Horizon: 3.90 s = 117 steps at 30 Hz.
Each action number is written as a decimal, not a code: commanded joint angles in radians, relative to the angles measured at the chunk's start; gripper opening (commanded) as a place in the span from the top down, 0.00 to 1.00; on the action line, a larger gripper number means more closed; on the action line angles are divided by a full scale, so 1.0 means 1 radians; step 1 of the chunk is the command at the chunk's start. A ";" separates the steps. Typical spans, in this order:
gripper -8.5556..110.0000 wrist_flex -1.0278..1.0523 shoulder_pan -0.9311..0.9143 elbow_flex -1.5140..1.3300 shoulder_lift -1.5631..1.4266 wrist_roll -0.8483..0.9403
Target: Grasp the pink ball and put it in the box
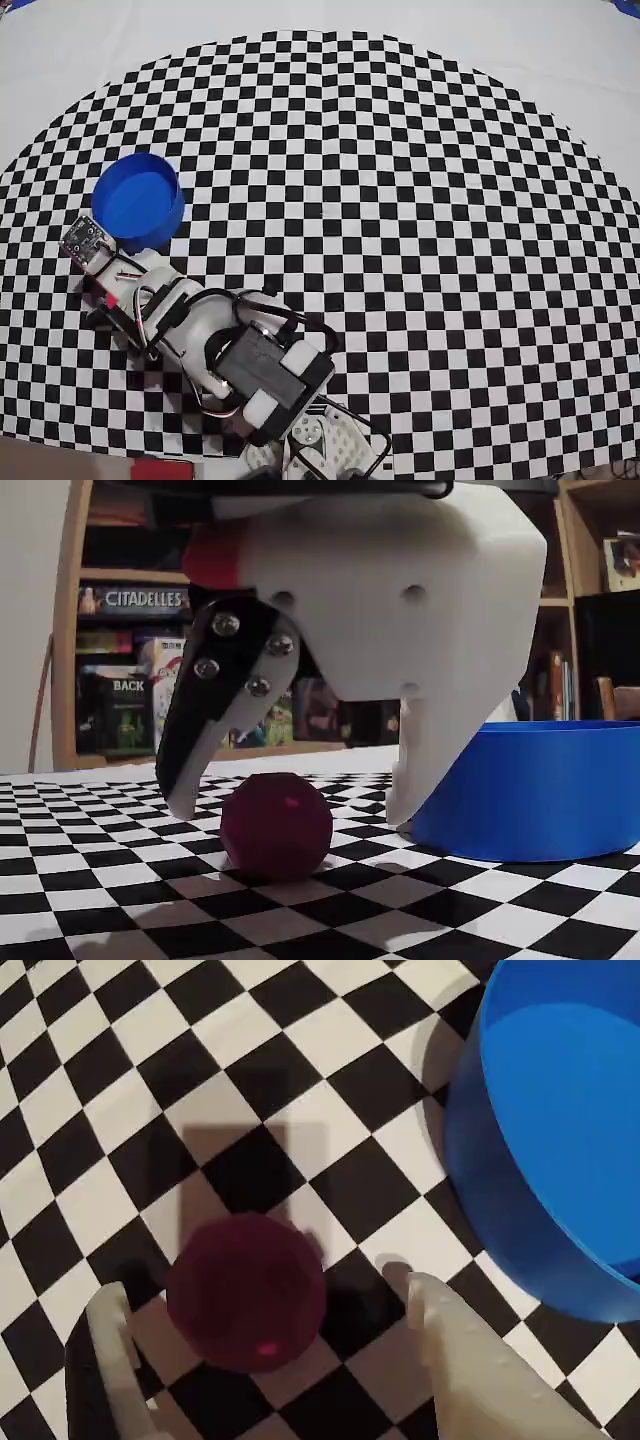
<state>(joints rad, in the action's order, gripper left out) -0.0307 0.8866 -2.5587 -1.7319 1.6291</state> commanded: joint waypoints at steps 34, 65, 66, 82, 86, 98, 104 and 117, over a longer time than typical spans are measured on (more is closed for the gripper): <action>0.68 0.000 0.006 0.064 0.028 0.008; 0.93 0.002 -0.002 0.060 -0.057 0.008; 0.93 0.002 -0.002 0.058 -0.066 0.008; 0.93 0.072 -0.017 0.020 -0.262 -0.002; 0.93 0.078 -0.023 0.011 -0.307 -0.002; 0.93 0.124 -0.060 0.002 -0.396 0.002; 0.93 0.127 -0.077 -0.026 -0.443 0.005; 0.93 0.155 -0.091 -0.061 -0.518 0.006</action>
<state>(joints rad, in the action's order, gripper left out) 0.1227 0.7931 -2.6262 -2.2120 1.6291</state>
